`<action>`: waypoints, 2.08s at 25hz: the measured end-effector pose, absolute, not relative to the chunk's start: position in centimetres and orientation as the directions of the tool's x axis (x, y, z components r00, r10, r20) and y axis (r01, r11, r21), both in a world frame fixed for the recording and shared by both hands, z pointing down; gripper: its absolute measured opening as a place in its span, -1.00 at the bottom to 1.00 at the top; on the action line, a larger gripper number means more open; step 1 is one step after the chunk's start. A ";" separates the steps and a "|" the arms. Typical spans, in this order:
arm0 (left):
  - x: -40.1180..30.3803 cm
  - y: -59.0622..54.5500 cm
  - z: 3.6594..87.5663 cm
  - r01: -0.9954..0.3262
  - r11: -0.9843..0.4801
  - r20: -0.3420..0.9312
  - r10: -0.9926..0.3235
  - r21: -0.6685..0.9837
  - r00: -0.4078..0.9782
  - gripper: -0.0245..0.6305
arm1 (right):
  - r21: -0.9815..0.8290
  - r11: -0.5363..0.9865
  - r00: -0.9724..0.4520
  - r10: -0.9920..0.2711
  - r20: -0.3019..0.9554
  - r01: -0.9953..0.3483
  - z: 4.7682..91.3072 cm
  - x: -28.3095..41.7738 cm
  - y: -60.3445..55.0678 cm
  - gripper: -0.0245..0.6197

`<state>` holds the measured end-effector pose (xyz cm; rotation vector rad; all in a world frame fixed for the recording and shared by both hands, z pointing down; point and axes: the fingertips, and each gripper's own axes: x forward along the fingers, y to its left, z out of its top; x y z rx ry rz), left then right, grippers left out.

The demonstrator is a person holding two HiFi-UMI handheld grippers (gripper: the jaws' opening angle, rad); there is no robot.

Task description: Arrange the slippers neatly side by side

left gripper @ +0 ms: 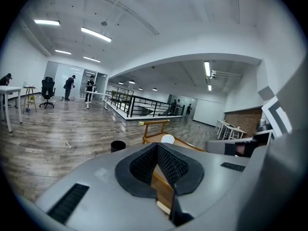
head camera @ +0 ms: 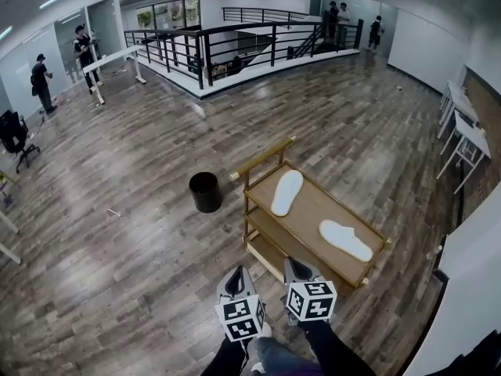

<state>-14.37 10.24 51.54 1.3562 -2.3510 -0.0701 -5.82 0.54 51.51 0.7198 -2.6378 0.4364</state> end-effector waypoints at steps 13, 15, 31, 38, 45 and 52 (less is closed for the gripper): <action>-21.0 4.8 51.7 -0.770 0.595 0.349 -0.790 0.232 -0.505 -0.93 | -0.206 0.864 -0.830 -0.336 0.445 -0.460 52.7 -13.4 -5.6 -0.93; -21.9 4.8 51.9 -0.758 0.610 0.348 -0.780 0.232 -0.520 -0.93 | -0.206 0.874 -0.838 -0.317 0.444 -0.440 52.9 -14.6 -5.6 -0.93; -25.1 -0.4 52.0 -0.788 0.569 0.335 -0.809 0.236 -0.483 -0.93 | -0.190 0.861 -0.827 -0.357 0.434 -0.472 52.7 -17.5 -10.1 -0.93; -24.8 -8.4 52.0 -0.880 0.416 0.333 -0.883 0.230 -0.331 -0.93 | -0.189 0.771 -0.756 -0.489 0.434 -0.608 52.8 -15.8 -16.1 -0.93; -23.8 -16.7 51.2 -0.949 0.212 0.319 -0.939 0.235 -0.130 -0.93 | -0.182 0.622 -0.630 -0.644 0.433 -0.761 52.3 -13.1 -21.8 -0.93; -20.8 -22.4 51.1 -0.970 0.032 0.325 -0.944 0.240 0.049 -0.93 | -0.180 0.453 -0.483 -0.756 0.442 -0.873 52.1 -8.7 -25.2 -0.93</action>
